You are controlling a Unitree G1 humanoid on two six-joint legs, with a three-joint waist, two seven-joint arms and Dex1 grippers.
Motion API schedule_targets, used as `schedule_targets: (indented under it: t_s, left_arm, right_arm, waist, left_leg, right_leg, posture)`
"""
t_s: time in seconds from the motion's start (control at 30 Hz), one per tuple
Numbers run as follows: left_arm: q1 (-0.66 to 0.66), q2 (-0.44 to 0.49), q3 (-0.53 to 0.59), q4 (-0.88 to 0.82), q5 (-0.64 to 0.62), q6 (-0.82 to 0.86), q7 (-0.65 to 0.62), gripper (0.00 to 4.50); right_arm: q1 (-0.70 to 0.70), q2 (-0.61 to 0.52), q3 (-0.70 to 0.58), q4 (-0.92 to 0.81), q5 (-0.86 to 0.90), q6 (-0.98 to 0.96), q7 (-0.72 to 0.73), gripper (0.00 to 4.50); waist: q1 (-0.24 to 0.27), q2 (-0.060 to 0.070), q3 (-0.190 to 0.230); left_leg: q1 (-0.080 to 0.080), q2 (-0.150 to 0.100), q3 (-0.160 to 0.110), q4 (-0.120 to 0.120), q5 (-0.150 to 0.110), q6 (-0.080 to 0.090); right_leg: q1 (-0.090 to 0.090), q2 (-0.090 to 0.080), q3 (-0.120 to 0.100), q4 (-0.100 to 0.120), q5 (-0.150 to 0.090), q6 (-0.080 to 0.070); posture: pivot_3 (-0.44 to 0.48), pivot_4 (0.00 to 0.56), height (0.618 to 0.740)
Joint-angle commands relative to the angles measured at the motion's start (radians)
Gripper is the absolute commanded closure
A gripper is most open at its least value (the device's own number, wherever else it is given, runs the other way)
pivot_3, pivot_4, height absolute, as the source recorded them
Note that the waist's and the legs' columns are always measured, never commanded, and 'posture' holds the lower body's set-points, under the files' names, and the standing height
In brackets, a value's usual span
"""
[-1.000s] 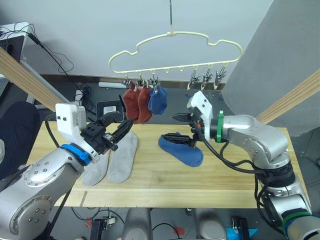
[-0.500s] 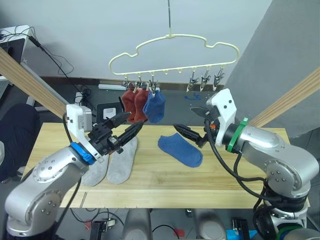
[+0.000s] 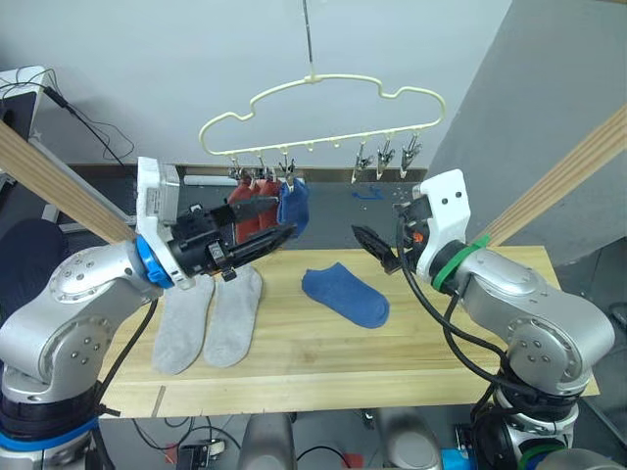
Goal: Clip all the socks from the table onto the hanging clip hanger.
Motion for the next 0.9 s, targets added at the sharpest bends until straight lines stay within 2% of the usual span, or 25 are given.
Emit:
schedule_targets:
  t_s: [0.03, 0.1, 0.17, 0.37, 0.57, 0.9]
  left_arm:
    - [-0.031, 0.003, 0.006, -0.015, -0.031, 0.009, -0.004, 1.74]
    - [-0.043, 0.010, 0.005, -0.013, -0.033, 0.020, -0.006, 1.74]
    - [-0.044, 0.013, 0.007, -0.014, -0.032, 0.028, -0.005, 1.74]
    - [-0.007, 0.033, 0.019, -0.026, 0.006, 0.019, -0.014, 1.74]
    - [0.136, 0.069, 0.081, -0.050, 0.079, -0.031, -0.045, 1.74]
    - [0.172, 0.099, 0.145, -0.032, 0.132, -0.116, -0.097, 1.74]
  right_arm:
    - [-0.012, 0.037, -0.011, -0.026, -0.020, 0.017, -0.040, 0.18]
    - [-0.011, 0.049, -0.002, -0.029, -0.028, 0.021, -0.051, 0.63]
    - [-0.018, 0.068, -0.003, -0.027, -0.032, 0.029, -0.056, 1.27]
    - [-0.033, 0.099, 0.000, -0.024, -0.022, 0.053, -0.055, 3.45]
    - [-0.070, 0.116, 0.009, 0.021, -0.009, 0.031, -0.022, 3.45]
    - [-0.095, 0.123, 0.033, 0.078, -0.016, -0.014, 0.008, 3.45]
  waist:
    - [-0.004, 0.000, 0.000]
    - [-0.009, 0.000, 0.000]
    - [-0.015, 0.000, 0.000]
    - [-0.021, 0.000, 0.001]
    - [-0.018, 0.001, 0.001]
    - [0.010, 0.001, 0.001]
  left_leg:
    - [0.000, 0.000, 0.000, 0.000, 0.000, 0.000]
    - [0.000, 0.000, -0.001, 0.000, 0.000, 0.000]
    - [0.000, 0.000, 0.000, 0.000, 0.000, 0.000]
    - [0.000, 0.001, 0.000, 0.000, 0.000, 0.000]
    - [0.001, 0.001, 0.000, -0.002, 0.000, 0.000]
    - [0.001, 0.001, 0.000, -0.002, 0.000, 0.000]
  right_leg:
    - [0.000, 0.000, 0.000, 0.000, 0.000, 0.000]
    - [0.000, 0.000, -0.001, 0.000, 0.000, 0.000]
    - [0.000, 0.000, 0.000, 0.000, 0.000, 0.000]
    - [0.000, 0.001, 0.000, 0.000, 0.000, 0.000]
    - [0.000, 0.001, 0.000, 0.000, 0.000, 0.000]
    - [-0.001, 0.000, 0.000, 0.000, 0.000, 0.000]
  posture:
    - [-0.268, 0.288, 0.740]
    - [-0.271, 0.304, 0.740]
    - [-0.269, 0.311, 0.740]
    - [-0.235, 0.335, 0.740]
    - [-0.194, 0.341, 0.740]
    - [-0.151, 0.334, 0.740]
